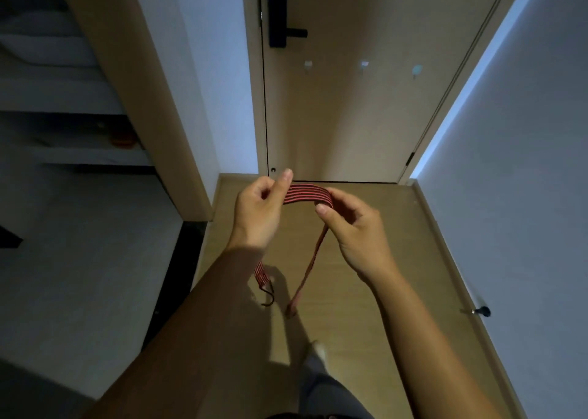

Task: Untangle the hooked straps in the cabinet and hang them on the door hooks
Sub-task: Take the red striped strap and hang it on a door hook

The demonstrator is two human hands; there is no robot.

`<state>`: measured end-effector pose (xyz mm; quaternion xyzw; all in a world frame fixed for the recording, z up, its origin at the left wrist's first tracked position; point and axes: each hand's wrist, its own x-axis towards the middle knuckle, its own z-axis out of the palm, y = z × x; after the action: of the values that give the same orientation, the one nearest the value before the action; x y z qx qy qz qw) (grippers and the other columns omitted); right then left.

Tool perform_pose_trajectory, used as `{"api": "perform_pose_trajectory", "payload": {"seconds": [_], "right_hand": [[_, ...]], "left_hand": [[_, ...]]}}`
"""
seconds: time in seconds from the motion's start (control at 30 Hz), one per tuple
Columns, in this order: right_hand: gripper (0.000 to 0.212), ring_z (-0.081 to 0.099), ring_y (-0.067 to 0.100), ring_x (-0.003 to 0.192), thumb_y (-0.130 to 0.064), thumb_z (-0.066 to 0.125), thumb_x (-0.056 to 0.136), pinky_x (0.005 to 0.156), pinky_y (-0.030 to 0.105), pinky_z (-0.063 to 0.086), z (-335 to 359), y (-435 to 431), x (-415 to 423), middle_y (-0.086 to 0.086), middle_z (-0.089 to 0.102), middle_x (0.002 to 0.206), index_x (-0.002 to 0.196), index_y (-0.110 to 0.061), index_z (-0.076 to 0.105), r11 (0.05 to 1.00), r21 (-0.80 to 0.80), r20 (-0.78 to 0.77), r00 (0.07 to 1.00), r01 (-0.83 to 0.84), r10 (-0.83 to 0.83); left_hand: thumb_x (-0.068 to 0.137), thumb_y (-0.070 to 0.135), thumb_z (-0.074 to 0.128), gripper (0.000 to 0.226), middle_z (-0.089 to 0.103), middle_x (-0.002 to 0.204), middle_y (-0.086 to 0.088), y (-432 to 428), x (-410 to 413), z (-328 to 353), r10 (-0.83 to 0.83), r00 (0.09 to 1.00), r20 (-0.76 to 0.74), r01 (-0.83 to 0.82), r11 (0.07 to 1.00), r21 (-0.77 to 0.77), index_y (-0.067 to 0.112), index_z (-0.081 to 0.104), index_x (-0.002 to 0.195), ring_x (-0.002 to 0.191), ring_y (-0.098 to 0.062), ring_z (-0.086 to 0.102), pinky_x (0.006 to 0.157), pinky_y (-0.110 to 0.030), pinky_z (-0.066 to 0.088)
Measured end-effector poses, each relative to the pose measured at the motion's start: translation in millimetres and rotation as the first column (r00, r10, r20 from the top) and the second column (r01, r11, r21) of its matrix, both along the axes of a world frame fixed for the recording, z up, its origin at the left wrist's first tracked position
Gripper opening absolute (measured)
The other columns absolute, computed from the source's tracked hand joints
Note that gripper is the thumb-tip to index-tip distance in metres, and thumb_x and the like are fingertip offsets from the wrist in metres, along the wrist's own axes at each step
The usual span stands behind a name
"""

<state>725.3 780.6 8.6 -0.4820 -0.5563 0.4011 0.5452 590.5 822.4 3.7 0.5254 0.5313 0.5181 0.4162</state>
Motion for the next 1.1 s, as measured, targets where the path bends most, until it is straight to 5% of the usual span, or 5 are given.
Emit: {"api": "perform_pose_trajectory", "payload": {"seconds": [0.3, 0.43, 0.6, 0.9, 1.1], "right_hand": [[0.024, 0.062, -0.005, 0.077, 0.001, 0.057, 0.086, 0.077, 0.014, 0.049, 25, 155, 72, -0.010, 0.068, 0.084, 0.098, -0.016, 0.068, 0.996, -0.010, 0.149, 0.985, -0.085, 0.085], [0.026, 0.062, -0.006, 0.081, -0.001, 0.060, 0.083, 0.078, 0.011, 0.049, 28, 204, 100, -0.006, 0.067, 0.090, 0.107, -0.008, 0.067, 0.999, -0.043, 0.164, 0.986, -0.015, 0.022], [0.018, 0.051, -0.007, 0.057, 0.000, 0.065, 0.080, 0.059, 0.008, 0.044, 34, 262, 120, -0.007, 0.057, 0.072, 0.087, -0.015, 0.058, 0.997, -0.067, 0.091, 0.996, 0.029, -0.023], [0.015, 0.060, -0.003, 0.081, -0.016, 0.062, 0.086, 0.072, 0.009, 0.047, 47, 372, 129, -0.019, 0.064, 0.082, 0.098, -0.019, 0.071, 0.997, 0.046, 0.300, 0.951, 0.061, -0.072], [0.020, 0.061, 0.006, 0.088, -0.019, 0.058, 0.089, 0.079, 0.018, 0.048, 69, 465, 118, -0.009, 0.067, 0.092, 0.105, -0.017, 0.070, 0.985, 0.160, 0.413, 0.901, 0.068, -0.130]], "left_hand": [[0.086, 0.046, 0.047, 0.043, 0.042, 0.047, 0.006, 124, 81, 16, -0.137, 0.987, -0.083, 0.134, 0.990, -0.040, 0.018, 0.058, 0.056, 0.047, -0.009, 0.038, 0.051, -0.025, 0.032], [0.081, 0.018, 0.068, 0.026, 0.045, 0.040, 0.012, 170, 96, 23, -0.203, 0.967, -0.154, 0.211, 0.977, 0.034, 0.013, 0.049, 0.065, 0.039, -0.001, 0.037, 0.043, -0.012, 0.028], [0.070, 0.027, 0.064, 0.016, 0.052, 0.061, 0.011, 226, 112, 27, -0.150, 0.956, -0.253, 0.197, 0.966, 0.170, 0.026, 0.055, 0.082, 0.052, 0.002, 0.049, 0.051, -0.007, 0.035], [0.093, 0.039, 0.044, 0.042, 0.058, 0.093, -0.005, 344, 129, 16, 0.127, 0.879, -0.460, 0.110, 0.884, 0.454, 0.010, 0.063, 0.116, 0.075, 0.001, 0.050, 0.067, -0.002, 0.040], [0.096, 0.030, 0.036, 0.042, 0.070, 0.092, -0.019, 448, 118, 31, 0.264, 0.728, -0.633, 0.236, 0.770, 0.593, 0.000, 0.062, 0.111, 0.079, -0.029, 0.069, 0.074, -0.037, 0.058]]}}
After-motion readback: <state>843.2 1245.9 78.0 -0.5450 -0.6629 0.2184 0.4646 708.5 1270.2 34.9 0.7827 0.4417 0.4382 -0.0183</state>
